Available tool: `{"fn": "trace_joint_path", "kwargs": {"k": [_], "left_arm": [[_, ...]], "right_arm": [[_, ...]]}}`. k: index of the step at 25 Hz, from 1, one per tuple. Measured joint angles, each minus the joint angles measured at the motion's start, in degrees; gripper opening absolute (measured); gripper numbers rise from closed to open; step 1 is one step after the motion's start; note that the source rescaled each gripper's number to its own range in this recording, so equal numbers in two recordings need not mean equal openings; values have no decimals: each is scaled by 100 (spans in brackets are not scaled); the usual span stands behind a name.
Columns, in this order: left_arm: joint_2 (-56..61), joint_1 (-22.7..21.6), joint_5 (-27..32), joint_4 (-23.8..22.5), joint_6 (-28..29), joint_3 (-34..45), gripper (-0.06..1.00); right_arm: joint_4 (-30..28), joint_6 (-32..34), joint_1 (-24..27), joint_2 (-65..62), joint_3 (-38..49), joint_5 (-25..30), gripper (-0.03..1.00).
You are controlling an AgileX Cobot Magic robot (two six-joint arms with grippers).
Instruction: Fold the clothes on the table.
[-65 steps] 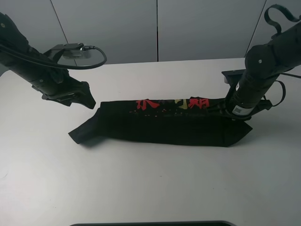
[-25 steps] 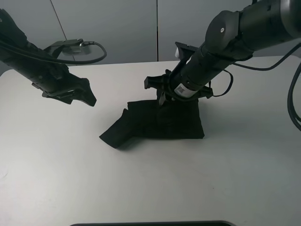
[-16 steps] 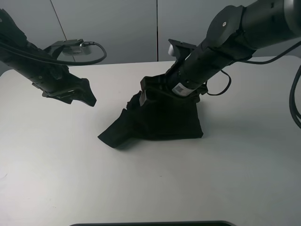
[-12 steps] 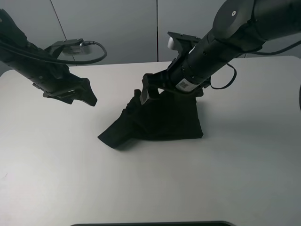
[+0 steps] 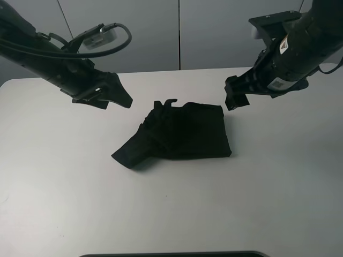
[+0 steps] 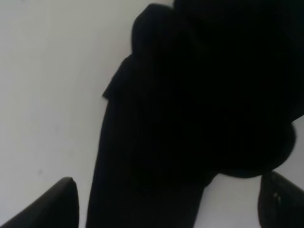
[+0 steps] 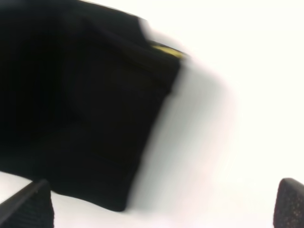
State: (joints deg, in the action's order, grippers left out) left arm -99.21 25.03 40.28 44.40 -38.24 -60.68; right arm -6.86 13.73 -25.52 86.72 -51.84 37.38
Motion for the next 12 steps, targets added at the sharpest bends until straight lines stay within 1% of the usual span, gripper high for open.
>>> {"fn": "trace_joint_path", "kwargs": {"k": [2, 4, 6, 8, 10, 12], "left_arm": [[0, 316, 13, 9, 13, -280, 98], [-14, 642, 35, -227, 227, -669, 98], [-153, 994, 108, -744, 706, -1123, 98], [-393, 1291, 233, -1377, 1163, -1648, 98], [-701, 1531, 433, -1791, 1518, -2126, 98], [-1075, 1717, 674, -2075, 1773, -2621, 98]], "right_arm": [[-23, 0, 230, -25, 142, 30, 100], [-47, 0, 352, -37, 197, 146, 100], [-69, -21, 380, -50, 210, 202, 100], [-69, -32, 379, -50, 212, 218, 100], [-69, -32, 379, -50, 222, 218, 100], [-69, -44, 382, -50, 222, 232, 100]]}}
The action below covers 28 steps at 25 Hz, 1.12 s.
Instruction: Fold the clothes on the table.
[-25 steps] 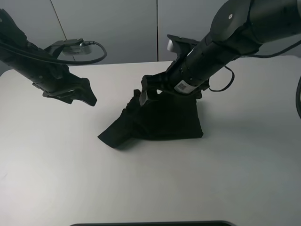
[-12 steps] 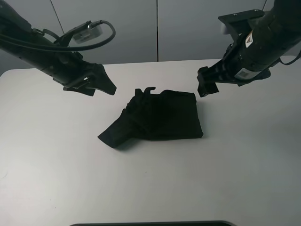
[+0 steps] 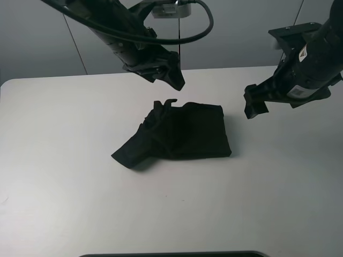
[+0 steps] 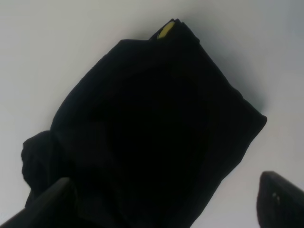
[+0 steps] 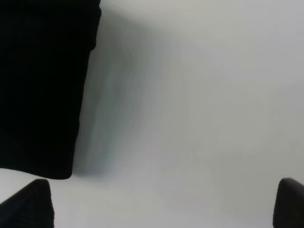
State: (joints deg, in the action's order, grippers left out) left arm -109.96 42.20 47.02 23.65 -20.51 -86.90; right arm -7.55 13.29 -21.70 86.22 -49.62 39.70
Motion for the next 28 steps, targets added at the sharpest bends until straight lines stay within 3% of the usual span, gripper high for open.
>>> {"fn": "trace_joint_path", "kwargs": {"k": [4, 10, 18, 24, 28], "left_arm": [[-664, 93, 529, -326, 407, -657, 98], [-1322, 93, 766, -608, 585, -749, 98], [-1392, 93, 1472, -2242, 1632, -757, 98], [-1392, 93, 1920, -2926, 1874, -757, 98], [-1404, 16, 1849, -2972, 1895, -757, 98]], "right_arm": [[0, 0, 0, 0, 0, 24, 100], [0, 0, 0, 0, 0, -23, 100], [0, -21, 0, 0, 0, -120, 100], [0, -21, 0, 0, 0, -156, 100], [0, -44, 0, 0, 0, -156, 100]]}}
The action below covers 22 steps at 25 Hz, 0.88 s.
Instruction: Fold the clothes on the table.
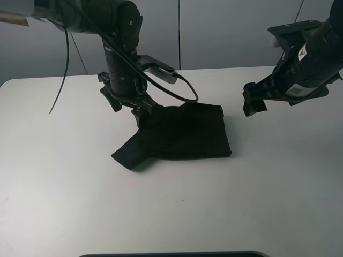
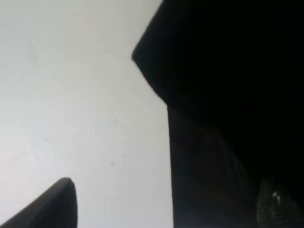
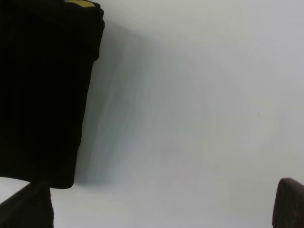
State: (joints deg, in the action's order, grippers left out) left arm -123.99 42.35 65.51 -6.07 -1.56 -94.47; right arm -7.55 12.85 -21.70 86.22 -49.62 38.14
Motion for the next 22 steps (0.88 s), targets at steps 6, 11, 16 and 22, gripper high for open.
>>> {"fn": "trace_joint_path", "kwargs": {"k": [6, 11, 16, 22], "left_arm": [[-60, -177, -228, 151, -62, 0, 98], [496, -189, -316, 201, -138, 0, 98], [1321, -472, -306, 393, -159, 0, 98], [2430, -749, -366, 607, -286, 479, 98]], "right_arm": [[0, -9, 0, 0, 0, 102, 100], [0, -42, 0, -12, 0, 111, 100], [0, -169, 0, -461, 2, 137, 100], [-48, -307, 0, -1439, 2, 624, 100]]}}
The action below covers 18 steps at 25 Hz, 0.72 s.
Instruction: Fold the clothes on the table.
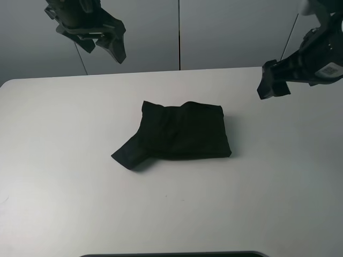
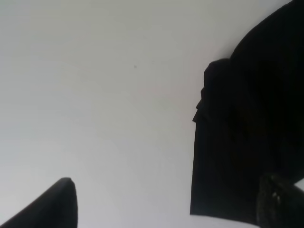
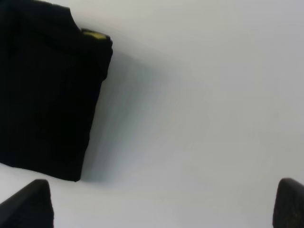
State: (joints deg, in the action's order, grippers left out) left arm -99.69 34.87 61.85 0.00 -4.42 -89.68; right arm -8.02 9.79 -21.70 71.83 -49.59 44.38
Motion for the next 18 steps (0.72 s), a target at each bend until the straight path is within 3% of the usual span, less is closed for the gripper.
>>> {"fn": "trace_joint_path", "kwargs": {"k": [4, 9, 18], "left_arm": [[1001, -49, -216, -44, 15, 1136, 98], [2619, -49, -489, -44, 205, 2612, 98], [5652, -49, -393, -80, 783, 4601, 98]], "right_arm": [[0, -122, 0, -741, 141, 667, 100], [192, -162, 0, -2033, 755, 1127, 100], [568, -394, 0, -4521, 1423, 1932, 100]]}}
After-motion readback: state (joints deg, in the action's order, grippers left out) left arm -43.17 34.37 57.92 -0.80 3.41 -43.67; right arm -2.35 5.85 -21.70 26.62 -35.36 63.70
